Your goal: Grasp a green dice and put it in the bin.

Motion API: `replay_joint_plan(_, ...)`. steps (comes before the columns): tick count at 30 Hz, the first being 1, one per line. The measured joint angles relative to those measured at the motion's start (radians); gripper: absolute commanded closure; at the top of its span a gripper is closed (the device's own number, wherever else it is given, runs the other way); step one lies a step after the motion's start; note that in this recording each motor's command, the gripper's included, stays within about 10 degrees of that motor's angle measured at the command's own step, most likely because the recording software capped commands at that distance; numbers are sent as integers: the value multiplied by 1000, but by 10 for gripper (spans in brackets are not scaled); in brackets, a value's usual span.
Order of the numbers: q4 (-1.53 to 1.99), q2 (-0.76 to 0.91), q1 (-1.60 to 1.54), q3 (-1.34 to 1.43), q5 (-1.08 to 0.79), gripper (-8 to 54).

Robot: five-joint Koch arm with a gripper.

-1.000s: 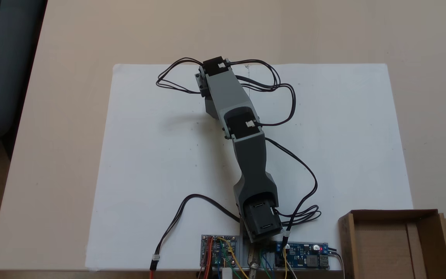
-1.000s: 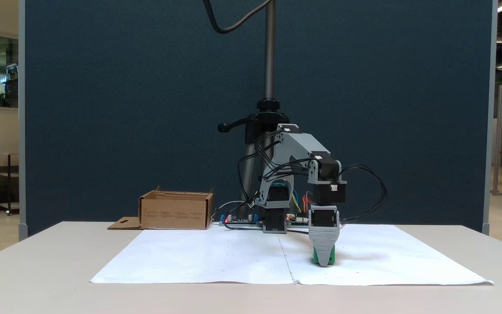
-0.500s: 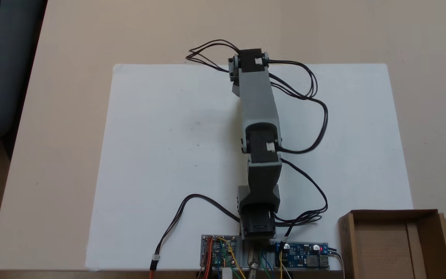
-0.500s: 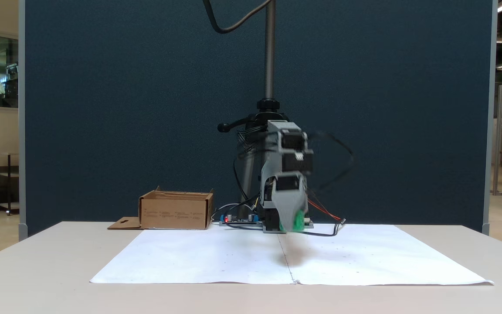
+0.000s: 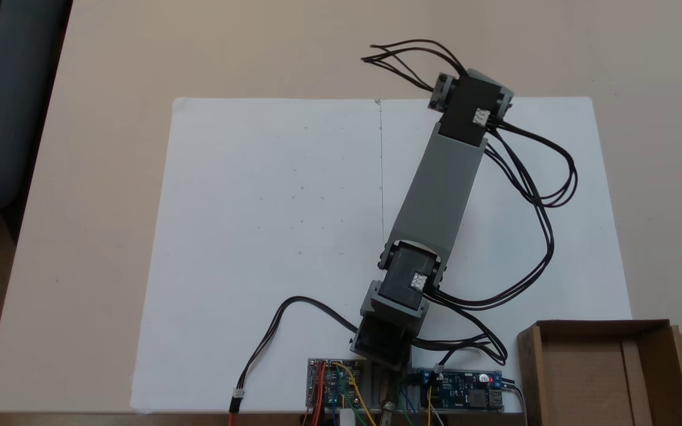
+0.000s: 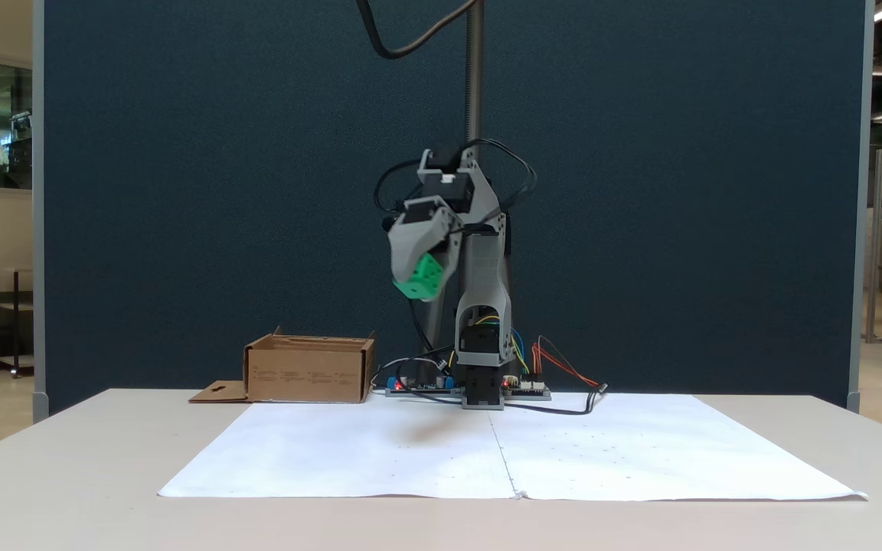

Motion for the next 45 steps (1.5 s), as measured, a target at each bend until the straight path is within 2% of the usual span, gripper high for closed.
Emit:
replay_joint_plan(6, 46, -61, 253, -127, -130, 339)
replay_joint_plan(19, 67, -138, 870, -170, -394, 339)
replay_joint_plan(30, 92, -256, 1220, -175, -572, 339)
replay_joint_plan(39, 109, -408, 1344, -186, -620, 339)
replay_joint_plan(45, 153, -411, 1350, -189, -621, 339)
